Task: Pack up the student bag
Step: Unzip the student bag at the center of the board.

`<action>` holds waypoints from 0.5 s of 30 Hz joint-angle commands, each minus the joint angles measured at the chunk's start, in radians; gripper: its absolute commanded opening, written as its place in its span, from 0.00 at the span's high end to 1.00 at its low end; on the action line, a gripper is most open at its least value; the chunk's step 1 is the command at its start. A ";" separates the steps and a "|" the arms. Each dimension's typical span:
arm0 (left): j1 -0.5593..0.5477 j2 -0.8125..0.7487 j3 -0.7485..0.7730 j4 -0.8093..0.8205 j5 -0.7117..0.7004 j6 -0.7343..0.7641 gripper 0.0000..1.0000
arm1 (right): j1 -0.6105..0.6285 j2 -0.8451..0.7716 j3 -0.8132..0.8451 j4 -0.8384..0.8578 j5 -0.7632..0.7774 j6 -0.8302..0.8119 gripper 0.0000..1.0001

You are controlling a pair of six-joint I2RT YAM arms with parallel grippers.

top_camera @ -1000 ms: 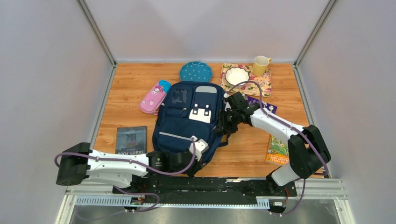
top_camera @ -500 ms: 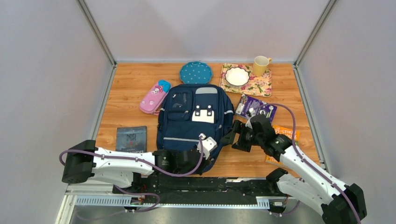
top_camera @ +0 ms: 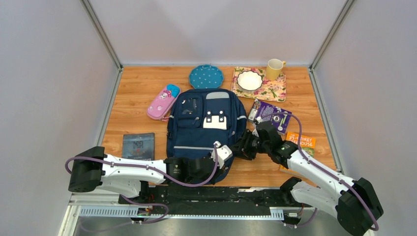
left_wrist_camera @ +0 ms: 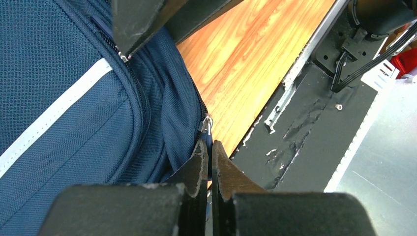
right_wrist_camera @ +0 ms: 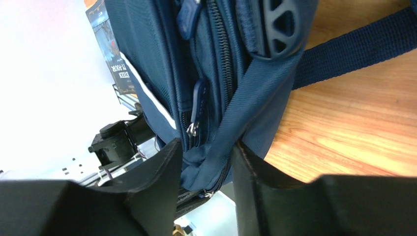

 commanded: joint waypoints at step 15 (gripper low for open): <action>-0.001 -0.211 -0.107 -0.130 -0.111 -0.086 1.00 | -0.151 0.075 0.155 -0.042 0.047 -0.184 1.00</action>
